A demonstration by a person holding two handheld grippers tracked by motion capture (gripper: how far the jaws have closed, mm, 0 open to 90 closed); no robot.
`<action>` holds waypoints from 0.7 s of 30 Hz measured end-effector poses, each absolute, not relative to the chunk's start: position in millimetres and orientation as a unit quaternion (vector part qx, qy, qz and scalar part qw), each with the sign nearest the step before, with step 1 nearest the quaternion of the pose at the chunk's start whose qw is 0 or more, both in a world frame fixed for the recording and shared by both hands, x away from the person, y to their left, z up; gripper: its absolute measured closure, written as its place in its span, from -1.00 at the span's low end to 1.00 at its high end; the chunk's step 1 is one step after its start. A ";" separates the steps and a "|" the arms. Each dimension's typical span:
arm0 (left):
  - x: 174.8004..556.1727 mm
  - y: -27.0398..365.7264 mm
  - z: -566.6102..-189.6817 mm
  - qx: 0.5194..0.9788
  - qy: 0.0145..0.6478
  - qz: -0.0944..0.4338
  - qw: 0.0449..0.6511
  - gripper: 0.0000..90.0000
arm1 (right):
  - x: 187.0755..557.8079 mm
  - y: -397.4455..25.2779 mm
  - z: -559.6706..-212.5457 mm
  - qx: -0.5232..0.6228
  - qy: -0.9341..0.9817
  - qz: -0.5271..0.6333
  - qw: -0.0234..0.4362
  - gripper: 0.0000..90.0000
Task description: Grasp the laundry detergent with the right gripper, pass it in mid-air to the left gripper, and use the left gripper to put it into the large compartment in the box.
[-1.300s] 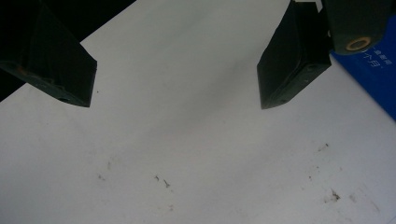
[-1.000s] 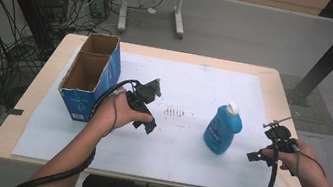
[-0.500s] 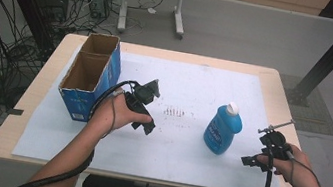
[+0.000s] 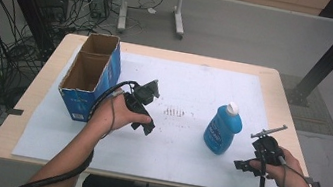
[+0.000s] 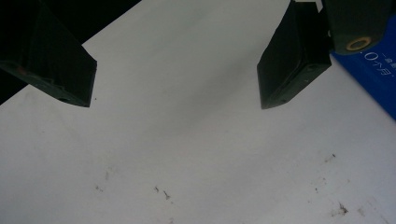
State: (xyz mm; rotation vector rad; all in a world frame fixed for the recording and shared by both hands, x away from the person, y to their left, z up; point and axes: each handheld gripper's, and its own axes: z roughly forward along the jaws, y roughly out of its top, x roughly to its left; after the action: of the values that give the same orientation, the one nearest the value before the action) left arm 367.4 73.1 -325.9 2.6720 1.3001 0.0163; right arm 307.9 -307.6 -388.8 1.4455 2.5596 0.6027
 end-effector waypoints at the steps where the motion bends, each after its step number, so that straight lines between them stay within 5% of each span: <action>1: 367.0 72.9 -326.1 0.896 0.436 0.005 0.084 -0.73 | 307.4 -306.6 -389.1 0.477 0.852 0.201 0.071 -0.78; 21: 365.0 74.8 -323.8 0.896 0.436 0.008 0.085 -0.73 | 299.0 -287.0 -395.4 0.460 0.856 0.227 0.071 -0.79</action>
State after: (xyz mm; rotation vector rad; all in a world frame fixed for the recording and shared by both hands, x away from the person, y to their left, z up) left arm 365.0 74.8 -323.8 2.6726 1.2992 0.0236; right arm 299.0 -287.0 -395.4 1.3825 2.5740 0.6814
